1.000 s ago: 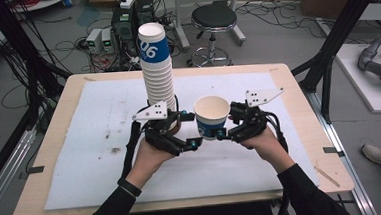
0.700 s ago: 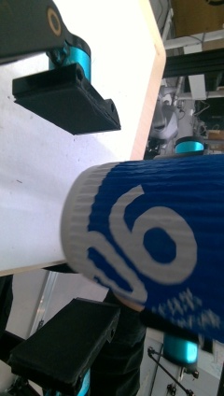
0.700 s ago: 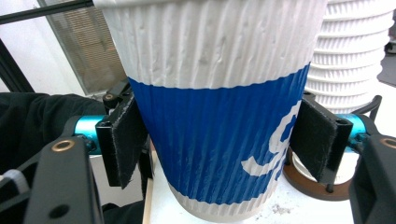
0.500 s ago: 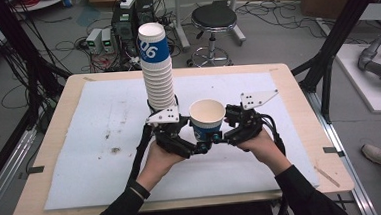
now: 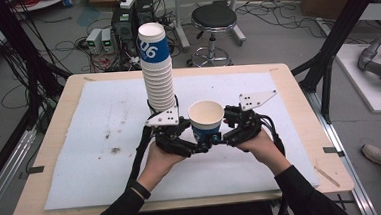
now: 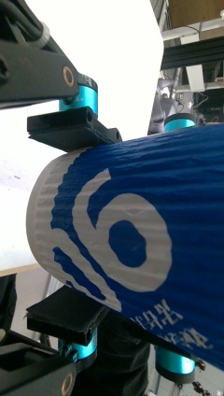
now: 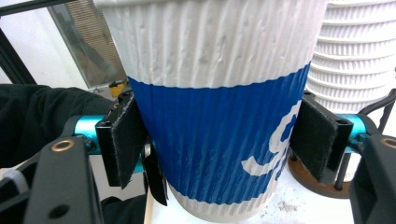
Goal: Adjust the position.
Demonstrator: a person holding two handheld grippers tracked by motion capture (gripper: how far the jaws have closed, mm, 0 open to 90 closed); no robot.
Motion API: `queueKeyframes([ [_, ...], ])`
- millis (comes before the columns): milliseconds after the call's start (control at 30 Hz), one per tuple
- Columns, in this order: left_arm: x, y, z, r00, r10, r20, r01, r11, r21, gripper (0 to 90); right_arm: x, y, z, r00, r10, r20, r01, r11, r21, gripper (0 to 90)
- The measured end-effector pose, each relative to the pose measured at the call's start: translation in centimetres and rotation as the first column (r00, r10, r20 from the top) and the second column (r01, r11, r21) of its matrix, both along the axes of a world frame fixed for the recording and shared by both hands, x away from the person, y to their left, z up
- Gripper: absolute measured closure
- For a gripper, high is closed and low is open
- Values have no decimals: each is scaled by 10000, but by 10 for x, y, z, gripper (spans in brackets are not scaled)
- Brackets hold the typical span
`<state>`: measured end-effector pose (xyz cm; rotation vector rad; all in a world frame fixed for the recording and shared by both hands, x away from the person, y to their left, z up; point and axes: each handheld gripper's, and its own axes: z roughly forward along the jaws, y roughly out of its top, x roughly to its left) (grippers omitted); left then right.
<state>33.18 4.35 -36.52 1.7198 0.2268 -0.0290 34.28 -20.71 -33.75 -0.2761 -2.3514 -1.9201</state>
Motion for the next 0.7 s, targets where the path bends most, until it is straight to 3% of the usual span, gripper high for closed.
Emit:
queueKeyframes([
  [267,0,-3,-3,9998,-217,-36,218,9995,238,304,-3,0,4,9998,-87,178,87,10000,-26,168],
  [467,0,-6,-5,9996,-283,-63,285,9988,410,304,-4,-6,10,9998,-134,113,129,9989,459,167],
  [700,0,-7,-6,9996,-295,-50,298,9982,514,305,-3,-7,10,9999,-155,-54,158,9982,583,169],
])
